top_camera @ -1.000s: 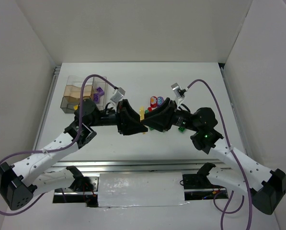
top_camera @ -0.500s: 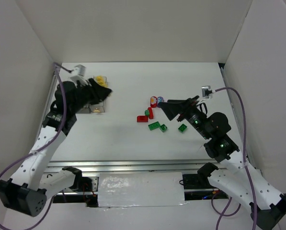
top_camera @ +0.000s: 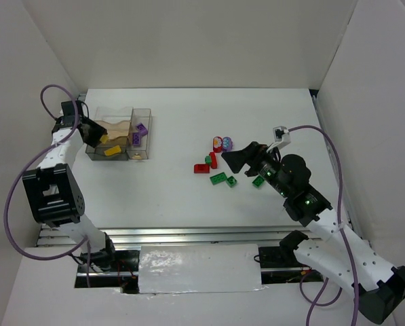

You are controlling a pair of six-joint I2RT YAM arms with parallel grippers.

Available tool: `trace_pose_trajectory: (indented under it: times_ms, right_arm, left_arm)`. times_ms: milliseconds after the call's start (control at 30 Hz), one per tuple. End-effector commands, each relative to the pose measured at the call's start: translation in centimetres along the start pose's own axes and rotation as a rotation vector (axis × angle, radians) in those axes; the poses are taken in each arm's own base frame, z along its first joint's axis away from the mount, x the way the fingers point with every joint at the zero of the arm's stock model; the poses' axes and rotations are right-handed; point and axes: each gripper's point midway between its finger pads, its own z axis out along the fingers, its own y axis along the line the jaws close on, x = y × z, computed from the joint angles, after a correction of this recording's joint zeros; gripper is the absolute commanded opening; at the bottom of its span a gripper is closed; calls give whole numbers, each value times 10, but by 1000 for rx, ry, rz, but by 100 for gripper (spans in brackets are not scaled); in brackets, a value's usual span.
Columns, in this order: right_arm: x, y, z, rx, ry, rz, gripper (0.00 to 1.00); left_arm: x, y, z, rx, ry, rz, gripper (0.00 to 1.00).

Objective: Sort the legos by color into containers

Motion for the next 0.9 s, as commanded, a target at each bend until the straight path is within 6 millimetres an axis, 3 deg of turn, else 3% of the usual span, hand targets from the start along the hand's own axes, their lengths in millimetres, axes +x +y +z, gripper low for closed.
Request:
trace_pose_trajectory:
  times_ms: [0,133,200,267,300,400,567,667,733,767,800,833,867]
  right_arm:
    - [4,-4,2,-1,12,-31,100]
    - [5,-2,6,-9,24,-40,100]
    - [5,-1,10,-8,33,-43,100]
    - [5,0,11,-13,37,-46,100]
    - [5,1,12,-13,39,-46,100]
    - [7,1,14,-17,53,-47,100]
    - [11,-2,19,-4,72,-54,100]
    - [9,-5,23,21,72,-63,100]
    - [19,-24,33,106,122,-78,100]
    - [11,-21,39,126,121,-87,100]
    - [14,-41,43,236,148,-102,100]
    - [13,-52,62,315,177,-105,100]
    - [24,-72,62,417,247,-117,100]
  left_arm:
    - [-8,-6,2,20,-5,-70,16]
    - [2,4,20,7,17,-88,29]
    - [6,4,23,20,24,-90,26]
    - [10,6,28,30,32,-98,33]
    - [11,6,28,31,40,-103,45]
    - [12,8,30,22,46,-119,66]
    - [6,17,23,15,21,-164,84]
    - [-2,13,10,44,-2,-168,85]
    - [-13,1,-14,95,-55,-145,86]
    - [-11,-2,-24,106,-55,-92,91]
    - [-20,-19,-49,152,-90,-53,94]
    - [-21,-23,-62,151,-111,10,96]
    - [-16,-41,-91,203,-118,68,100]
